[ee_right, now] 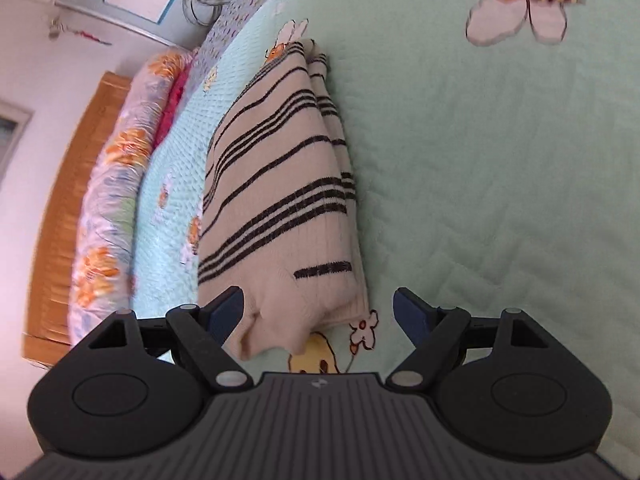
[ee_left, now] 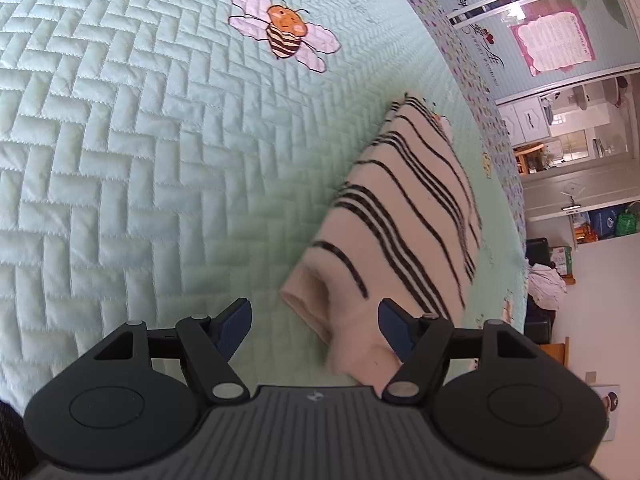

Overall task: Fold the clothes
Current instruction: 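Grasp the ribbed hem end of the folded sweater with both grippers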

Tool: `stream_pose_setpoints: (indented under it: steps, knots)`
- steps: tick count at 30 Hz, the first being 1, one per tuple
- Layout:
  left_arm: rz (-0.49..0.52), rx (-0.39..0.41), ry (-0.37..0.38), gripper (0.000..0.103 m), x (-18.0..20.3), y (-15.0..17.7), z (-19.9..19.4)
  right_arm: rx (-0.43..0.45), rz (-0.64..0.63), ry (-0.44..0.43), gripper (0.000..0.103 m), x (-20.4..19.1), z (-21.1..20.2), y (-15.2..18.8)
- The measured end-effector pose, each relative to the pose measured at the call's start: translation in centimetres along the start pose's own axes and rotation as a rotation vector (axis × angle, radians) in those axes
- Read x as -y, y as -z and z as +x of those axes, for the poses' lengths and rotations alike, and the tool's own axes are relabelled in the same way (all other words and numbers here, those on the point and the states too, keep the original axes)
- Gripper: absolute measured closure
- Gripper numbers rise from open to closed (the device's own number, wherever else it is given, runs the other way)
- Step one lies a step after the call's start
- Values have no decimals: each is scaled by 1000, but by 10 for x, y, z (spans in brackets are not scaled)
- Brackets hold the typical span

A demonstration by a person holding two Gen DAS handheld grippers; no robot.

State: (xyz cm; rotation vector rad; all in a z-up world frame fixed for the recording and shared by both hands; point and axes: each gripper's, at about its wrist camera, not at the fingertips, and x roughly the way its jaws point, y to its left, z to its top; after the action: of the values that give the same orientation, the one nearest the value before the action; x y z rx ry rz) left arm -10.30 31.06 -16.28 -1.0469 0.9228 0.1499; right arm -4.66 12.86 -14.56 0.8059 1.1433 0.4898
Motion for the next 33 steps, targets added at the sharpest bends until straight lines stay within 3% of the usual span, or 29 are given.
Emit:
stream_pose_setpoints:
  steps: [8, 12, 15, 18, 20, 22, 25, 27, 29, 30, 33]
  knots:
    - [58, 19, 58, 28, -2, -22, 27, -58, 33, -79, 19, 9, 36, -14]
    - [98, -24, 121, 14, 2, -30, 38, -88, 63, -144, 19, 11, 50, -25]
    - [105, -116, 205, 14, 9, -29, 56, -127, 55, -180, 18, 7, 61, -30]
    - [116, -152, 227, 16, 13, -29, 69, -166, 27, -204, 17, 0, 70, -35]
    - [76, -162, 244, 22, 7, -32, 71, -181, 23, -219, 17, -1, 72, -37]
    - [30, -173, 252, 39, -1, -36, 72, -183, 37, -238, 17, 0, 73, -38]
    - [41, -179, 215, 60, -4, -37, 71, -151, 57, -285, 18, 5, 70, -33]
    - [61, -174, 198, 64, -2, -36, 69, -152, 23, -246, 28, 3, 70, -30]
    - [87, -163, 179, 69, 2, -35, 68, -151, 44, -226, 58, 6, 70, -30]
    - [106, -157, 169, 71, 6, -34, 67, -150, 57, -218, 66, 8, 70, -30]
    - [183, -135, 132, 76, 18, -31, 62, -128, 72, -215, 73, 10, 67, -26]
